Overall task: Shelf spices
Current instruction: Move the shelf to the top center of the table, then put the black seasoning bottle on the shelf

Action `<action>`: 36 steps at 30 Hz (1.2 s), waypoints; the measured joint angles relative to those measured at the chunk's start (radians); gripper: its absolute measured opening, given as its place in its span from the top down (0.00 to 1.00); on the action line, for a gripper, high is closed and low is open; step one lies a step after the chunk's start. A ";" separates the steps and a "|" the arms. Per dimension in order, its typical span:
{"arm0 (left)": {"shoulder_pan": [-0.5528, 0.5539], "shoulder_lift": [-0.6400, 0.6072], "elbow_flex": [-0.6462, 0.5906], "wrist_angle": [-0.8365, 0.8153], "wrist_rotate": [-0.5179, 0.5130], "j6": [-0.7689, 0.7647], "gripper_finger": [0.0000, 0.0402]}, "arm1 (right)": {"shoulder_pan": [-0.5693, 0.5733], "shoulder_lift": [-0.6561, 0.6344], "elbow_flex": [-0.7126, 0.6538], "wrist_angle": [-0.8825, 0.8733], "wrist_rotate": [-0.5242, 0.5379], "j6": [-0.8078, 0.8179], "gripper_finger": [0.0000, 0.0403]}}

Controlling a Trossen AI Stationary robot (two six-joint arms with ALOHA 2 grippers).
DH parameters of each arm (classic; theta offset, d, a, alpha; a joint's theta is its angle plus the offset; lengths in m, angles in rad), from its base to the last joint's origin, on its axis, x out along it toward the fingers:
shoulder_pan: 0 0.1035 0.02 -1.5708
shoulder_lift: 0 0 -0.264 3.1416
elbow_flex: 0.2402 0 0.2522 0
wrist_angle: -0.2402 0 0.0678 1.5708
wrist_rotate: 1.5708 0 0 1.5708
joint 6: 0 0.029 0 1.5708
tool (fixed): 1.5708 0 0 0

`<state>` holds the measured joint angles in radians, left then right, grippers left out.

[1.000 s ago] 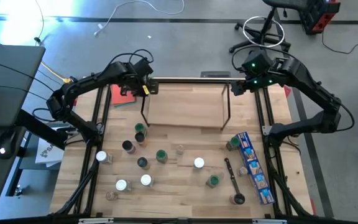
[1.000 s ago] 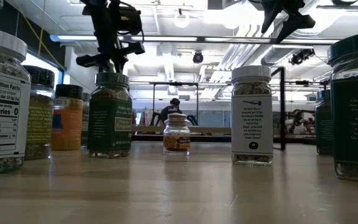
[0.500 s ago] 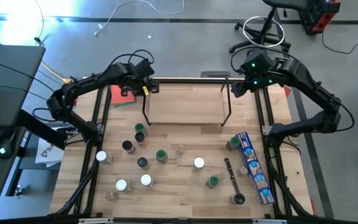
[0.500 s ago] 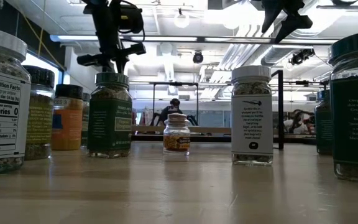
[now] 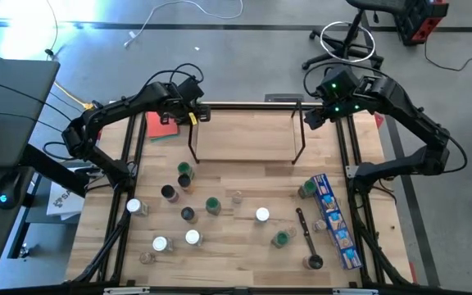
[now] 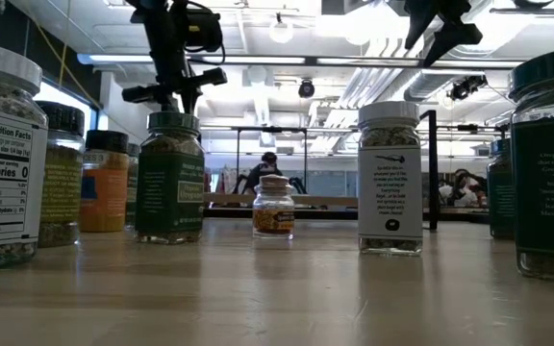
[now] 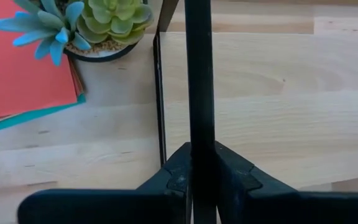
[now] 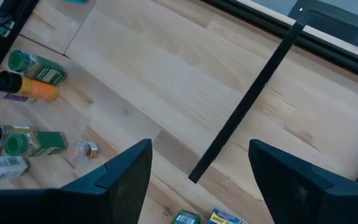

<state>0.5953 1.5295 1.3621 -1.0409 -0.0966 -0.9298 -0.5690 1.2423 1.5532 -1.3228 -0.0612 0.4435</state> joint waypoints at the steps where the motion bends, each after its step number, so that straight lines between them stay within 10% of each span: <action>1: 0.000 0.000 0.000 0.000 -0.005 0.000 0.89 | 0.000 0.000 0.000 0.000 0.000 0.000 0.35; 16: 0.001 -0.020 0.000 0.000 -0.015 0.043 0.72 | 0.000 -0.011 0.000 0.013 0.000 0.000 0.35; 27: 0.039 -0.254 0.001 -0.015 0.158 0.218 0.55 | 0.000 -0.112 0.000 0.148 0.079 -0.020 0.35; 36: -0.309 -0.440 0.003 -0.197 0.245 0.358 0.61 | 0.000 -0.144 0.000 0.301 0.080 -0.100 0.35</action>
<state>0.2864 1.0896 1.3646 -1.2383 0.1479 -0.5714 -0.5686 1.0979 1.5532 -1.0215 0.0185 0.3434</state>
